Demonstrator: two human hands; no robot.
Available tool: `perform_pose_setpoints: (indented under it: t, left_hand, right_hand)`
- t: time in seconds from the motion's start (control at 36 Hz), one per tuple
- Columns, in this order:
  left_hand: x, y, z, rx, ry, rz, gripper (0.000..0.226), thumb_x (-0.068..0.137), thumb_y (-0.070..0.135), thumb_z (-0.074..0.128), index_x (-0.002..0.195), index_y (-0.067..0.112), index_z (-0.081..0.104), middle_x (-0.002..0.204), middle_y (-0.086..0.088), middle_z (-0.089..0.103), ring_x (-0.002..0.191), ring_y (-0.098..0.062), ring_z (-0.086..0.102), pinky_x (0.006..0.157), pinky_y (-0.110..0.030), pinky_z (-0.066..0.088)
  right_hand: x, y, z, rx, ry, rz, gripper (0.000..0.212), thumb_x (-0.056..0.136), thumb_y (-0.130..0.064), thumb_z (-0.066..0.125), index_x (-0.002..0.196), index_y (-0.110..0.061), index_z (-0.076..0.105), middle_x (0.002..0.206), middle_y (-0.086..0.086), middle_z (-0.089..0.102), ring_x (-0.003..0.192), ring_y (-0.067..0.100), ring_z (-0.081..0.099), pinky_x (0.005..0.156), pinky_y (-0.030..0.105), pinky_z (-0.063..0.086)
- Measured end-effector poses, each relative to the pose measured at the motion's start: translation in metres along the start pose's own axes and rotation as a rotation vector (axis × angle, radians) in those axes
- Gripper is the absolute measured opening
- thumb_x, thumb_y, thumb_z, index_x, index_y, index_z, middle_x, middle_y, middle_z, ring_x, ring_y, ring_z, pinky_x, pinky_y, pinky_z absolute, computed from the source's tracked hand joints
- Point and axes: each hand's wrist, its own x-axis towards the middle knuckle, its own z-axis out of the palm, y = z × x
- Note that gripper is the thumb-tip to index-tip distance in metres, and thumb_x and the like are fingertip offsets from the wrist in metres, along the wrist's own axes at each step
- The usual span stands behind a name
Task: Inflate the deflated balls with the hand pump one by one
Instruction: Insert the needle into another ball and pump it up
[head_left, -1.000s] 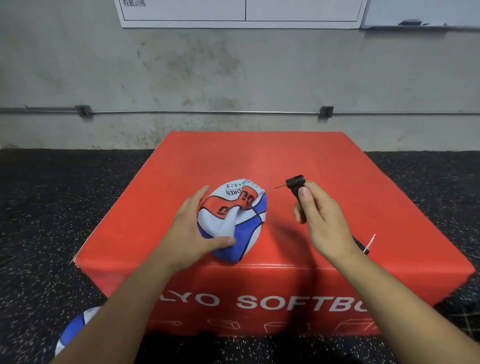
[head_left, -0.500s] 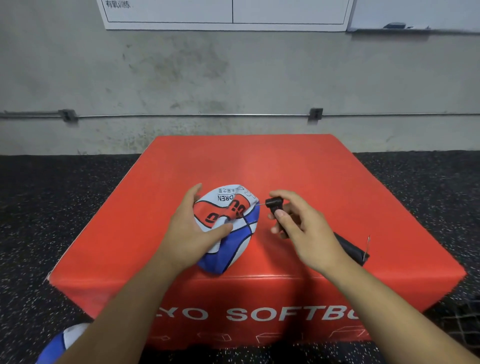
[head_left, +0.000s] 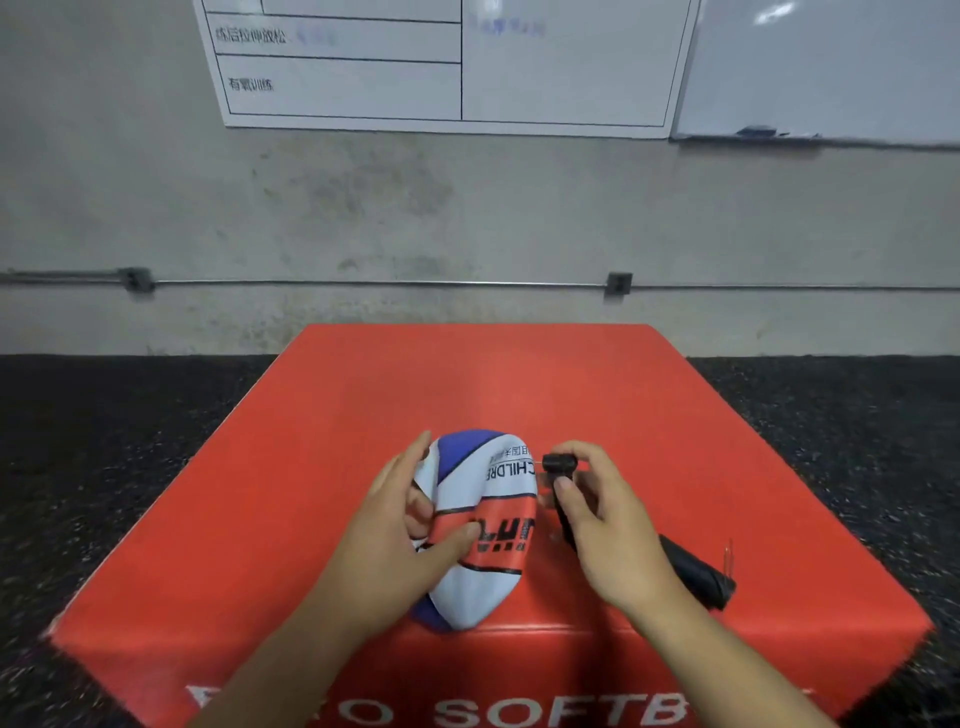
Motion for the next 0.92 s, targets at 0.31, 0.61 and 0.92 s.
perform_pose_setpoints:
  t: [0.31, 0.61, 0.92]
  left_hand:
    - [0.004, 0.004, -0.004, -0.212, -0.094, 0.032, 0.091, 0.084, -0.007, 0.081, 0.152, 0.035, 0.035, 0.151, 0.021, 0.049, 0.137, 0.01, 0.048, 0.102, -0.009, 0.041]
    - [0.003, -0.004, -0.01, -0.282, 0.047, -0.052, 0.096, 0.073, 0.046, 0.087, 0.154, 0.042, 0.037, 0.112, 0.03, 0.057, 0.118, -0.004, 0.058, 0.094, -0.03, 0.057]
    - [0.001, 0.004, -0.01, -0.16, 0.011, 0.024, 0.097, 0.059, 0.054, 0.092, 0.145, 0.047, 0.048, 0.114, 0.016, 0.052, 0.105, -0.007, 0.06, 0.095, -0.029, 0.055]
  right_hand:
    - [-0.003, -0.019, 0.004, 0.336, 0.048, 0.053, 0.032, 0.106, 0.005, 0.048, 0.116, -0.023, 0.061, 0.1, 0.008, 0.073, 0.082, 0.013, 0.066, 0.069, 0.024, 0.052]
    - [-0.008, -0.027, 0.005, 0.307, -0.031, -0.012, 0.03, 0.109, 0.0, 0.043, 0.118, -0.025, 0.057, 0.108, -0.002, 0.077, 0.108, 0.011, 0.073, 0.076, 0.019, 0.053]
    - [-0.006, -0.031, -0.001, 0.222, 0.031, -0.144, 0.025, 0.11, -0.004, 0.046, 0.123, -0.022, 0.055, 0.104, 0.003, 0.076, 0.108, 0.017, 0.068, 0.1, 0.044, 0.049]
